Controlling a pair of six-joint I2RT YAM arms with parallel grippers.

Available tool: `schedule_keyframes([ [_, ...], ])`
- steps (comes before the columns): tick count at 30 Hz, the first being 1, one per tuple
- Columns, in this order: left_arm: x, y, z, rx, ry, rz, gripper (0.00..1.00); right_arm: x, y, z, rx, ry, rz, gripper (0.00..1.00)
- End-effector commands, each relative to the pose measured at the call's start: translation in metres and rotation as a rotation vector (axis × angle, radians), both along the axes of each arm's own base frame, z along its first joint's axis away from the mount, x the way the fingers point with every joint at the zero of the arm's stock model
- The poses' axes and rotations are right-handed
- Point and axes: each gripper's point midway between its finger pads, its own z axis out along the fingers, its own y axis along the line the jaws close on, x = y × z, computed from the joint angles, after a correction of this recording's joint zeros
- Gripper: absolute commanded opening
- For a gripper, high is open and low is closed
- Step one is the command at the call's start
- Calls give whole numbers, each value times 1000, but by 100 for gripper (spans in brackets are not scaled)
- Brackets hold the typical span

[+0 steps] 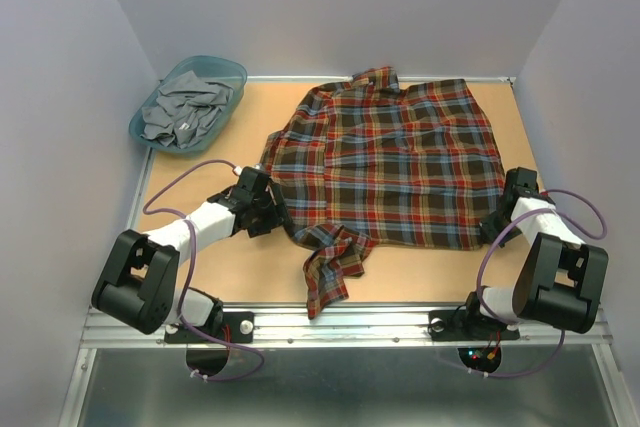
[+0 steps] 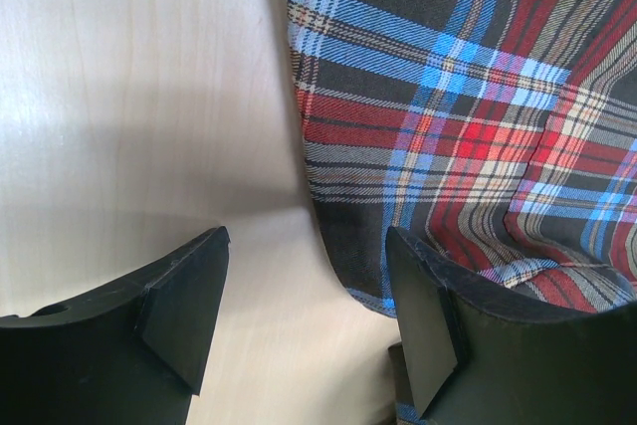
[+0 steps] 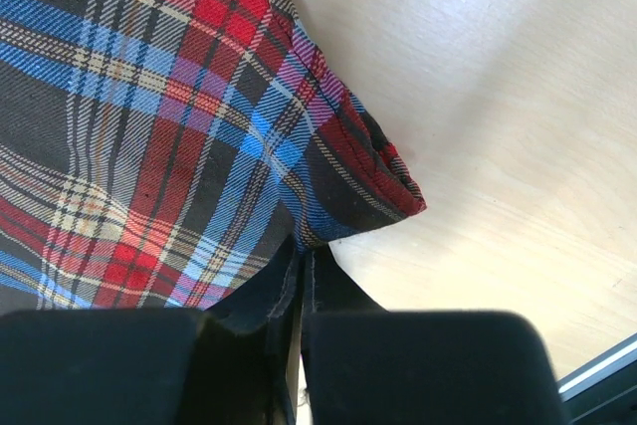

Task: Fold and stack the long sleeve shirts
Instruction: Fold the shirt

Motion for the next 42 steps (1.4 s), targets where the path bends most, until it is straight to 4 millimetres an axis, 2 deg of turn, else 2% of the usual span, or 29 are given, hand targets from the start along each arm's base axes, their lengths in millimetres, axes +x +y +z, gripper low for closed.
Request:
schedule_keyframes([
  [1, -21, 3, -19, 19, 83, -27, 75, 2, 3, -9, 21, -18, 1, 1],
  [6, -24, -3, -25, 19, 103, -38, 75, 4, 9, -8, 52, -34, 10, 1],
  [12, -30, -16, -30, 29, 124, -73, 70, 8, 10, -2, 56, -58, 24, 1],
  [19, -32, -11, -42, 79, 145, -55, 50, 10, 11, 5, 52, -81, 58, 1],
  [24, -41, -10, -52, 112, 187, -67, 45, 14, 9, 13, 32, -99, 87, 1],
  [27, -43, -9, -53, 130, 194, -71, 28, 17, 6, 20, 12, -112, 104, 1],
  [28, -41, -9, -52, 133, 189, -68, 18, 17, 4, 22, 3, -114, 108, 1],
  [31, -37, -7, -41, 144, 168, -58, 0, 19, 1, 28, -17, -114, 132, 1],
  [35, -33, -8, -15, 138, 130, -72, 0, 18, -1, 41, -35, -110, 157, 1],
  [37, -30, -1, 0, 169, 101, -68, 0, 18, -1, 51, -41, -118, 165, 1],
  [42, -40, 6, 18, 182, 107, -89, 0, 11, 4, 67, -30, -121, 169, 1],
])
